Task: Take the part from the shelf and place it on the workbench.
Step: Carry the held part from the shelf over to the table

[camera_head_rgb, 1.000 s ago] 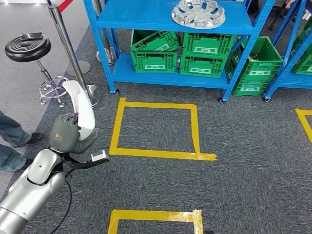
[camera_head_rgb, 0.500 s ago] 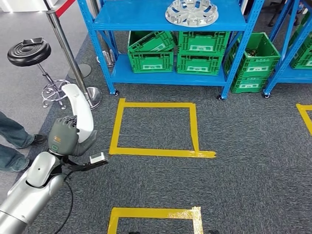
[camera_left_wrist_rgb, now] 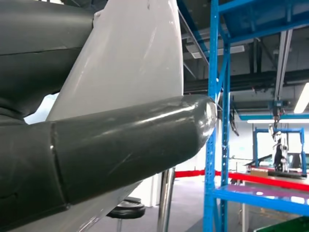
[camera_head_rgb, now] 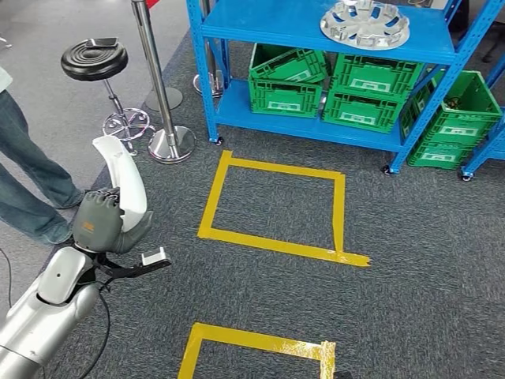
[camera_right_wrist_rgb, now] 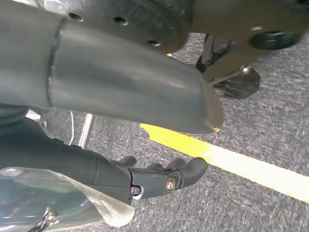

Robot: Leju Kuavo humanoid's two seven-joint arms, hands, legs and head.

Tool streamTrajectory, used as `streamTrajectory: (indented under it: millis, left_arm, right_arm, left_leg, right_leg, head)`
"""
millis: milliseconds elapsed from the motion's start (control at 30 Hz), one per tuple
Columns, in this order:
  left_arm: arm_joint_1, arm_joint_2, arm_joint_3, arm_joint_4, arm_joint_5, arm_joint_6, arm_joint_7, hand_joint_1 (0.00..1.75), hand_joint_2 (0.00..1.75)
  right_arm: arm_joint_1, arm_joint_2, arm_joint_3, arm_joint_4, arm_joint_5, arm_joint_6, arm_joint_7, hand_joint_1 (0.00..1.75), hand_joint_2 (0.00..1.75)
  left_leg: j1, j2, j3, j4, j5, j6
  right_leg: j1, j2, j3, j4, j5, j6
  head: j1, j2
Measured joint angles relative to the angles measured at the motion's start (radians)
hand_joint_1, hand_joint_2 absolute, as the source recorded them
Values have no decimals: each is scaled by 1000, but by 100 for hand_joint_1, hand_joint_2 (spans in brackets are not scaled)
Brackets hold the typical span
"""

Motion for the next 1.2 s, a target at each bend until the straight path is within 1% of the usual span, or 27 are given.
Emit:
streamTrajectory:
  millis: [33, 67, 133, 200, 267, 300, 333, 400, 467, 500, 533, 567, 600, 667, 700, 733, 767, 800, 867, 933, 967, 1000, 1033, 1067, 1100, 1133, 1200]
  left_arm:
    - [4, 1, 0, 0, 0, 0, 0, 175, 0]
    - [6, 1, 0, 0, -1, 0, 0, 175, 0]
    - [6, 2, 2, -1, -1, 0, 0, 175, 0]
    - [5, 3, 3, -4, -1, 0, 0, 175, 0]
    - [8, 6, 5, -6, -1, 0, 0, 175, 0]
    - [10, 8, 6, -6, -1, -1, 0, 175, 0]
    - [11, 10, 8, -6, -1, -1, 0, 175, 0]
    - [9, 10, 10, -6, -1, -2, -1, 175, 0]
    - [10, 6, 10, -6, 1, -1, -4, 175, 0]
    - [12, 3, 10, -5, 2, 0, -5, 175, 0]
    - [13, 1, 9, -5, 3, 1, -7, 175, 0]
    - [14, -1, 9, -5, 3, 2, -7, 175, 0]
    - [14, -3, 9, -5, 4, 2, -8, 175, 0]
    - [12, -6, 10, -5, 5, 3, -8, 175, 0]
    - [10, -7, 10, -5, 6, 3, -8, 175, 0]
    - [9, -8, 10, -5, 7, 3, -8, 175, 0]
    - [9, -8, 11, -5, 8, 3, -8, 175, 0]
    - [10, -7, 14, -6, 9, 3, -8, 175, 0]
    - [13, 1, 25, -14, 11, 5, -6, 175, 0]
    - [21, 8, 39, -27, 12, 8, -2, 175, 0]
    - [27, 11, 46, -35, 12, 9, -1, 175, 0]
    - [36, 13, 53, -43, 12, 9, 0, 175, 0]
    - [44, 16, 60, -50, 11, 9, 0, 175, 0]
    - [50, 17, 67, -58, 11, 9, 0, 175, 0]
    - [54, 18, 73, -65, 10, 9, 0, 175, 0]
    - [57, 19, 79, -71, 10, 9, 0, 175, 0]
    - [59, 19, 87, -83, 10, 9, 0, 175, 0]
  right_arm:
    - [1, 0, 0, 0, 0, 0, 0, 0, 0]
    - [1, 0, 0, 0, 0, -1, 0, 0, 0]
    - [0, 0, 0, 0, 0, -2, 0, 0, 0]
    - [0, 0, 0, 0, 0, -3, -1, 0, 0]
    - [1, 0, 0, 0, 1, -5, -1, 0, 0]
    - [1, 0, 0, 0, 3, -8, -1, 0, 0]
    - [2, -1, 0, 0, 5, -11, -2, 0, 0]
    - [2, -2, 0, 0, 10, -17, -4, 0, 0]
    - [5, -2, 0, 0, 15, -21, -4, 0, 0]
    - [6, -2, 0, 0, 17, -22, -5, 0, 0]
    - [7, -2, 0, 0, 18, -24, -5, 0, 0]
    - [7, -2, 0, 0, 18, -26, -5, 0, 0]
    - [6, -2, 0, 0, 18, -27, -5, 0, 0]
    - [5, -2, 0, 0, 20, -30, -4, 0, 0]
    - [4, -2, 0, 0, 20, -31, -2, 0, 0]
    - [4, -2, 0, 0, 21, -30, 3, 0, 0]
    - [4, -2, 1, 0, 21, -29, 8, 0, 0]
    - [4, -2, 1, 0, 21, -26, 13, 0, 0]
    - [3, -2, 1, 0, 18, -16, 21, 0, 0]
    - [5, -2, 0, 0, 16, -5, 23, 0, 0]
    - [8, -2, 0, 0, 15, -1, 22, 0, 0]
    - [11, -2, 0, 0, 14, 1, 20, 0, 0]
    - [14, -2, 0, 0, 14, 2, 18, 0, 0]
    - [15, -2, 0, 0, 13, 3, 14, 0, 0]
    - [15, -2, 0, 0, 12, 2, 12, 0, 0]
    - [14, -2, 0, 0, 11, 2, 11, 0, 0]
    - [13, -2, 0, 1, 10, 2, 12, 0, 0]
  left_leg:
    - [0, -11, -1, 1, 1, -2]
    - [1, -23, -1, 3, 2, -3]
    - [2, -44, -6, 12, 2, -9]
    - [3, -64, -20, 19, 7, -21]
    - [6, -85, -31, 19, 15, -36]
    - [6, -79, -35, 24, 12, -42]
    - [6, -61, -44, 43, -1, -47]
    - [7, -9, -86, 142, -58, -57]
    - [12, 9, -141, 272, -115, -65]
    - [14, 11, -152, 304, -121, -66]
    - [15, 13, -145, 296, -109, -67]
    - [15, 20, -118, 249, -81, -65]
    - [14, 35, -79, 179, -48, -62]
    - [4, 72, -15, 57, -14, -52]
    - [-1, 81, -3, 29, -13, -45]
    - [-6, 79, -3, 22, -16, -38]
    - [-6, 69, -6, 17, -13, -31]
    - [-4, 58, -6, 14, -10, -24]
    - [1, 39, -3, 6, -4, -13]
    - [1, 21, -3, 4, -2, -6]
    - [0, 10, -4, 4, -2, -5]
    - [-1, -2, -4, 5, -3, -4]
    - [-2, -16, -3, 6, -3, -4]
    - [-2, -30, -3, 7, -3, -4]
    - [-2, -45, -3, 10, -3, -5]
    - [-2, -58, -4, 13, -4, -7]
    - [-1, -83, -12, 22, -5, -14]
  right_leg:
    - [-1, 2, 12, -21, 22, 1]
    - [-3, 8, 41, -79, 58, 1]
    - [-11, 52, 110, -216, 111, 1]
    - [-16, 88, 140, -275, 119, -1]
    - [-16, 74, 143, -279, 121, -7]
    - [-16, 62, 144, -282, 125, -13]
    - [-17, 49, 145, -285, 128, -19]
    - [-16, 22, 146, -288, 130, -26]
    - [-14, -7, 144, -288, 129, -28]
    - [-13, -21, 143, -288, 129, -29]
    - [-12, -35, 143, -288, 129, -28]
    - [-12, -48, 144, -288, 128, -28]
    - [-12, -60, 145, -288, 126, -26]
    - [-7, -81, 147, -288, 123, -19]
    - [-5, -90, 147, -288, 122, -15]
    - [-3, -100, 147, -289, 121, -10]
    - [-3, -111, 148, -289, 120, -5]
    - [-4, -109, 148, -288, 116, 0]
    - [-7, -69, 128, -243, 84, 8]
    - [-8, -16, 67, -119, 22, 9]
    - [-8, -6, 32, -50, -2, 8]
    - [-8, -1, 7, -4, -10, 7]
    - [-8, 1, -2, 5, 1, 5]
    - [-8, 5, 9, -26, 30, 2]
    - [-8, 15, 35, -89, 71, 0]
    - [-10, 37, 66, -157, 103, -3]
    - [-15, 77, 114, -256, 131, -4]
  head:
    - [0, 0]
    - [0, 0]
    - [0, 0]
    - [-1, 0]
    - [0, 0]
    - [-1, 0]
    - [-3, 0]
    - [-8, 0]
    - [-9, 0]
    - [-9, 0]
    - [-9, 0]
    - [-9, 0]
    - [-9, 0]
    - [-9, 0]
    - [-8, 0]
    - [-8, 0]
    - [-8, 0]
    - [-7, 0]
    - [-4, 0]
    - [1, 0]
    - [2, 0]
    - [2, 0]
    - [2, 0]
    - [2, 0]
    - [2, 0]
    - [2, 0]
    - [1, 0]
